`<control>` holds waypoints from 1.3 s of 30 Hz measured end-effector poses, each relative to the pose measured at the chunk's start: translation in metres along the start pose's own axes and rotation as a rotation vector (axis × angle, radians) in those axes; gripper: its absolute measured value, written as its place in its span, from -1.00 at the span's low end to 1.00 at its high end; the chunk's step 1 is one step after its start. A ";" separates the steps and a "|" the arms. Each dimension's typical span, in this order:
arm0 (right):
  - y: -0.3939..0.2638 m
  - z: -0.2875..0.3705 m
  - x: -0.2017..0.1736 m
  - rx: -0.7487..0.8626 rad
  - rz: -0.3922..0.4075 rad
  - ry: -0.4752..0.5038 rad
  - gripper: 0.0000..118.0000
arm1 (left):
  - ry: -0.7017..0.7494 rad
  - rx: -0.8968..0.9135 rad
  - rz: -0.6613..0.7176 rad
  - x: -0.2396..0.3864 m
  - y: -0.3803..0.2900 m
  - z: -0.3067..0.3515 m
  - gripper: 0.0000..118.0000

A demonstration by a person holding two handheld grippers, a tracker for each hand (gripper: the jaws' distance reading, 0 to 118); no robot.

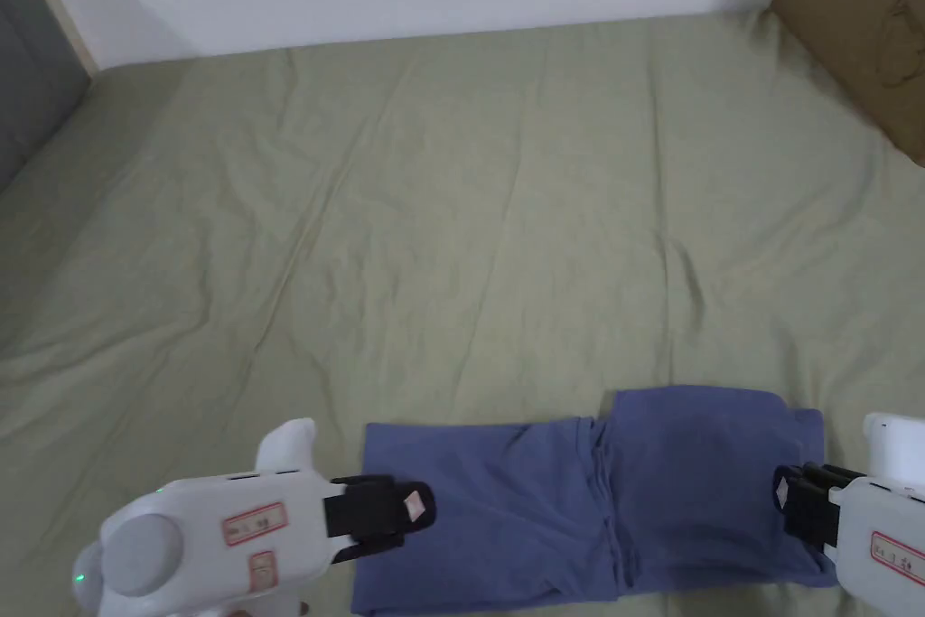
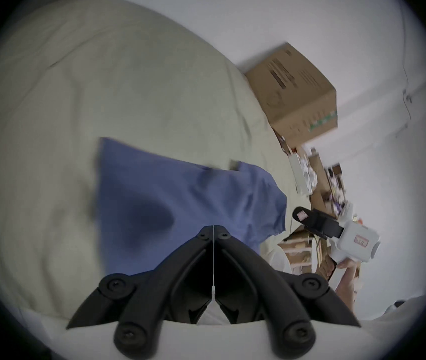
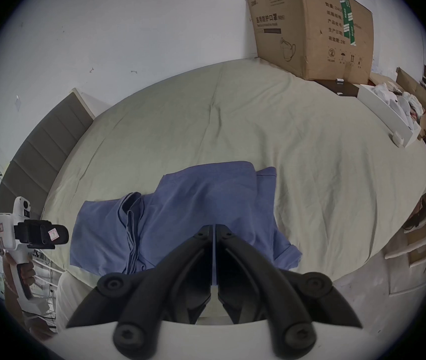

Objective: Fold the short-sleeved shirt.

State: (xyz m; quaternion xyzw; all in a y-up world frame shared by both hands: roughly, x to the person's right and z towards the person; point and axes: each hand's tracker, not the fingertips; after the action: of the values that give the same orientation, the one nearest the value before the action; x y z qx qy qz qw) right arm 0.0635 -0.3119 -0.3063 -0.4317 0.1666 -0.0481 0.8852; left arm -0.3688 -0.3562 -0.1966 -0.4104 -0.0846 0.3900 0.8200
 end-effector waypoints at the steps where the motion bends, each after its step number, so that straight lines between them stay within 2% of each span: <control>1: 0.000 -0.001 -0.004 -0.002 0.009 0.000 -0.95 | 0.027 0.006 0.021 -0.011 0.000 0.006 -0.71; 2: 0.001 -0.002 -0.008 -0.006 0.018 0.002 -0.95 | 0.051 0.011 0.042 -0.017 0.001 0.009 -0.30; 4: 0.002 -0.005 -0.017 -0.015 0.038 0.007 -0.95 | 0.042 0.011 0.068 -0.035 -0.002 0.008 0.66; 5: 0.002 -0.008 -0.020 -0.021 0.047 0.009 -0.95 | 0.029 0.015 0.098 -0.042 -0.002 0.007 0.73; 9: 0.003 -0.015 -0.035 -0.045 0.097 0.011 -0.95 | -0.061 -0.006 0.206 -0.079 0.001 -0.013 0.70; 13: 0.003 -0.020 -0.046 -0.055 0.127 0.016 -0.95 | -0.171 0.032 0.291 -0.085 0.006 -0.018 0.70; 15: 0.003 -0.024 -0.050 -0.063 0.131 0.023 -0.95 | -0.215 0.028 0.312 -0.083 0.006 -0.022 0.69; 16: 0.003 -0.025 -0.052 -0.068 0.133 0.025 -0.95 | -0.245 0.014 0.325 -0.084 0.005 -0.026 0.62; 17: 0.003 -0.026 -0.054 -0.071 0.135 0.025 -0.95 | -0.271 0.000 0.334 -0.086 0.005 -0.031 0.43; 18: 0.003 -0.026 -0.056 -0.074 0.140 0.027 -0.95 | -0.279 -0.021 0.343 -0.086 0.004 -0.036 0.09; 19: 0.003 -0.027 -0.057 -0.077 0.144 0.028 -0.95 | -0.260 -0.038 0.333 -0.081 0.000 -0.037 -0.56; 20: 0.002 -0.027 -0.059 -0.078 0.147 0.028 -0.95 | -0.181 -0.065 0.285 -0.083 0.000 -0.042 -0.81; 21: 0.002 -0.027 -0.060 -0.080 0.149 0.029 -0.95 | -0.114 -0.086 0.234 -0.080 -0.002 -0.046 -0.81; 24: 0.004 -0.029 -0.064 -0.084 0.157 0.030 -0.95 | -0.248 -0.054 0.305 -0.090 0.000 -0.037 -0.82; 32: 0.008 -0.030 -0.077 -0.088 0.168 0.040 -0.95 | -0.174 -0.063 0.227 -0.111 0.021 -0.004 -0.84; 37: 0.006 -0.029 -0.079 -0.088 0.183 0.053 -0.95 | -0.048 0.014 0.231 -0.143 0.033 0.057 -0.84; 39: 0.005 -0.031 -0.076 -0.094 0.171 0.059 -0.95 | 0.006 0.049 0.250 -0.126 0.031 0.083 -0.84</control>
State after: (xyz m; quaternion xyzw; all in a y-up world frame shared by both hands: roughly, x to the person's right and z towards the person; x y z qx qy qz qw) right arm -0.0188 -0.3148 -0.3083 -0.4551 0.2308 0.0231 0.8597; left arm -0.5108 -0.3838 -0.1425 -0.3987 -0.0210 0.4899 0.7750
